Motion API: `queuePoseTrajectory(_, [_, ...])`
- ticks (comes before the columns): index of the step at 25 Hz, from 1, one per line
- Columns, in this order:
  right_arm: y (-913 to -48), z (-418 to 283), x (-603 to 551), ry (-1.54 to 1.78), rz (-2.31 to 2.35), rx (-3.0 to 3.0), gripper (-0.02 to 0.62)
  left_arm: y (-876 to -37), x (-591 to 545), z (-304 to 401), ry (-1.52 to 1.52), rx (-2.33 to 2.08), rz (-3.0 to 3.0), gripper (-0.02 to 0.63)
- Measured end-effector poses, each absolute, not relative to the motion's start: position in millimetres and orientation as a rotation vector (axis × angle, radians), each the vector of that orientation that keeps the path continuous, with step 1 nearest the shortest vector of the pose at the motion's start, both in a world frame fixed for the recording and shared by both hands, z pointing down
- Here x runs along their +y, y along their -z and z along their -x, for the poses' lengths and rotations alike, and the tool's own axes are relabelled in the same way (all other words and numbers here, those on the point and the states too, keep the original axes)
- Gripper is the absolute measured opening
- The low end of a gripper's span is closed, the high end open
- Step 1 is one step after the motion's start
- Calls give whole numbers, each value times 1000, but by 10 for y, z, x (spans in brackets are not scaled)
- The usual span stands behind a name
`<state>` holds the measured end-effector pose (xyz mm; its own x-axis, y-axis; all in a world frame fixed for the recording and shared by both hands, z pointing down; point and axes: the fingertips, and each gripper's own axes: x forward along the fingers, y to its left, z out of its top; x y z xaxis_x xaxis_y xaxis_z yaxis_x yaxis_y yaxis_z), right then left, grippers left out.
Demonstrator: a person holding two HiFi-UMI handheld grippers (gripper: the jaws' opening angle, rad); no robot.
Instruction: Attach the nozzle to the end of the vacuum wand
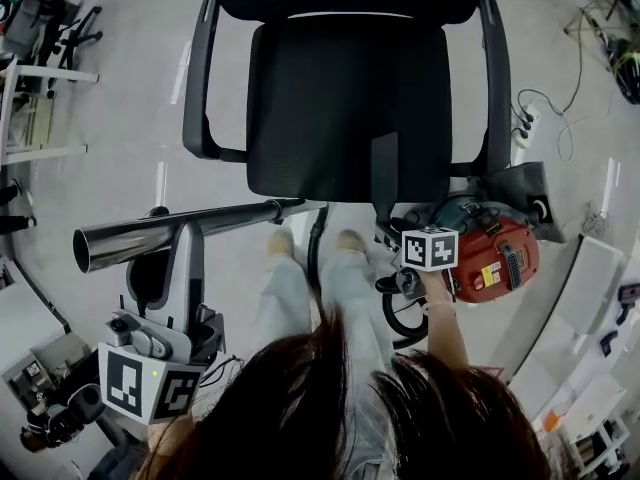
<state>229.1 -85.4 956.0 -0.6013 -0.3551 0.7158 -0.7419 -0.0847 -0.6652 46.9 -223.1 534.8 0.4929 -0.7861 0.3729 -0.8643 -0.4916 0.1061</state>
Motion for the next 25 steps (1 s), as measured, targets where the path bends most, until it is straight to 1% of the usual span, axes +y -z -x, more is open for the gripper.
queuePoseTrajectory(13, [-9834,-2170,-913,-1710,-1066,-1840,189,-5387,-2273,-453,-380,-1399,-2471,155])
queuePoseTrajectory(25, [-9756,-2126,-949,-1929,-1102,-1851,187,-5412,-2294,-432,-368,-1395,-2481,155])
